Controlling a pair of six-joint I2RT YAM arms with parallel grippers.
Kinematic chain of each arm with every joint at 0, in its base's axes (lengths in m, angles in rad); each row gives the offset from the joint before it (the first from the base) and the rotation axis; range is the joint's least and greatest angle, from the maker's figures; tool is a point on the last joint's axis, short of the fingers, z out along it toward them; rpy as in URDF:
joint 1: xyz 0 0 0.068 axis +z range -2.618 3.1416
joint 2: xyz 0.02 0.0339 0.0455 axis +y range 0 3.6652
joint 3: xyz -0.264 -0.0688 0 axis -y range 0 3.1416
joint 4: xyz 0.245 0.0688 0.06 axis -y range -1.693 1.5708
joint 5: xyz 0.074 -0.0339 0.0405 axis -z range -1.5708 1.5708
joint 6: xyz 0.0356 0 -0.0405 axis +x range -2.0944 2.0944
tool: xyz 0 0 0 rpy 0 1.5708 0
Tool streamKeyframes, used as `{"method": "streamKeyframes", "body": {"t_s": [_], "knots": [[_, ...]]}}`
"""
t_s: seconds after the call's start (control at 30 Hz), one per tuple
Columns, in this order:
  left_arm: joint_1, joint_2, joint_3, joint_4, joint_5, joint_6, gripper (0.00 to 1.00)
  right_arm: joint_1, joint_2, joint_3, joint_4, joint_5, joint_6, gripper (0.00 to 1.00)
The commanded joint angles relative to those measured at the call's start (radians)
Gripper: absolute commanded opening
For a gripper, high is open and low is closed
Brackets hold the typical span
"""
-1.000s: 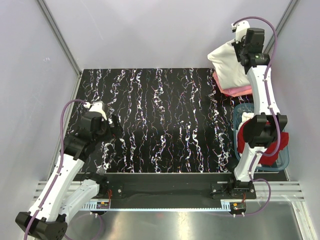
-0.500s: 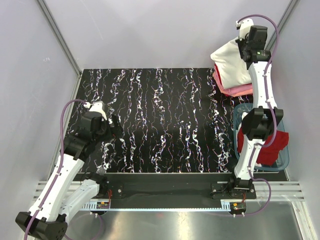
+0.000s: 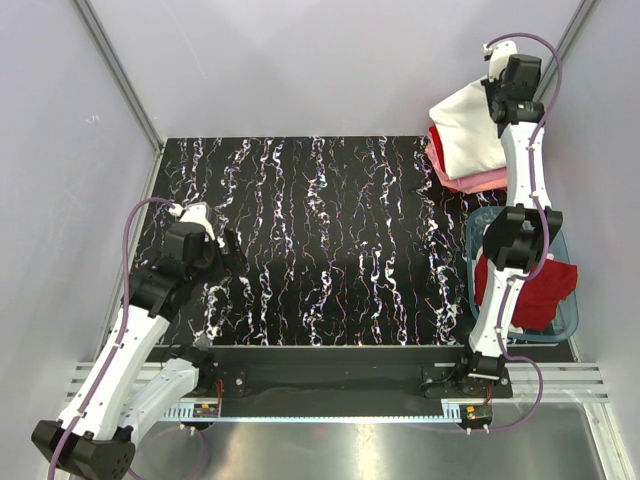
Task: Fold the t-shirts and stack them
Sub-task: Neatly place the folded tshirt to the corner
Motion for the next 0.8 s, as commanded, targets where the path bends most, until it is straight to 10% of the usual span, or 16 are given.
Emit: {"method": "streamKeyframes", "body": {"t_s": [0.0,0.47,0.57,0.6,0.63,0.77], "knots": [[0.005,-0.001,-0.007,0.048,0.003,0.008,0.98,-0.024,0.001,0.082,0.146,0.017,0.026,0.0],[0.004,0.012,-0.004,0.04,-0.006,0.005,0.98,-0.075,0.334,0.211,0.463,0.1,0.055,0.0],[0.001,0.012,-0.004,0.037,-0.013,0.002,0.98,-0.098,0.395,0.219,0.558,0.106,0.096,0.26],[-0.001,0.009,-0.004,0.037,-0.017,0.002,0.98,-0.102,0.408,0.22,0.638,0.105,0.107,0.73],[-0.005,0.008,-0.004,0.035,-0.023,-0.002,0.98,-0.109,0.421,0.217,0.675,0.146,0.128,0.9],[-0.011,0.008,-0.004,0.034,-0.027,-0.002,0.98,-0.13,0.4,0.233,0.778,0.226,0.17,1.0]]}}
